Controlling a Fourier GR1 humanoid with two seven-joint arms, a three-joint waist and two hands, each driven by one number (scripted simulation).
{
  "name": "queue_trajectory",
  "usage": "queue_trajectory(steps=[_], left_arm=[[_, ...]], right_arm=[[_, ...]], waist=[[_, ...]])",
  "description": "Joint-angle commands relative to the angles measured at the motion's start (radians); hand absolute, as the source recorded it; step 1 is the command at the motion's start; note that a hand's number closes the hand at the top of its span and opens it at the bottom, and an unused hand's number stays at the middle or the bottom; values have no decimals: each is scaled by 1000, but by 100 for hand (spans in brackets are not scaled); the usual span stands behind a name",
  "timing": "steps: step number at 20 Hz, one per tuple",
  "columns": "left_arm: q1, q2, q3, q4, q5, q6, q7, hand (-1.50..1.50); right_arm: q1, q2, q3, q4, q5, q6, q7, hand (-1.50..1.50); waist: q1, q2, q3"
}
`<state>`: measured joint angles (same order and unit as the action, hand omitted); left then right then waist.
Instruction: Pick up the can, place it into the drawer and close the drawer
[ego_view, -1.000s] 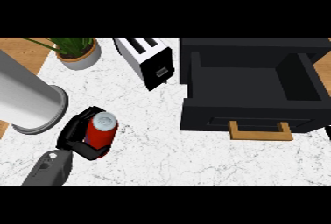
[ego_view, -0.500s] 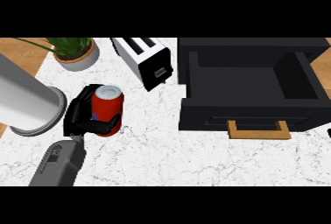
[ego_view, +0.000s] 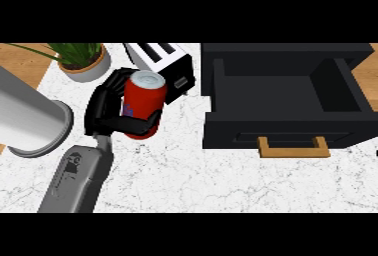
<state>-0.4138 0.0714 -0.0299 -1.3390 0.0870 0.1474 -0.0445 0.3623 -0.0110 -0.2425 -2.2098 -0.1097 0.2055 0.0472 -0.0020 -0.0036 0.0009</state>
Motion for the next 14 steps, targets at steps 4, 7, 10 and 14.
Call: queue_trajectory(steps=[4,7,10,14], left_arm=[[-172,-48,-74,-103,-66,98,243,150],[-303,-70,-146,38,-76,216,226,150],[-341,-71,-169,-19,-90,216,289,150],[-533,-71,-171,63,-96,286,365,150]], right_arm=[[3,-5,-18,-50,-28,-5,61,-150],[-52,4,11,2,21,-15,35,-150],[-68,3,7,15,38,-30,65,-150],[9,10,-8,16,8,13,-21,-150]], waist=[[-7,2,0],[-16,5,-1],[-8,3,-1],[-20,3,0]])
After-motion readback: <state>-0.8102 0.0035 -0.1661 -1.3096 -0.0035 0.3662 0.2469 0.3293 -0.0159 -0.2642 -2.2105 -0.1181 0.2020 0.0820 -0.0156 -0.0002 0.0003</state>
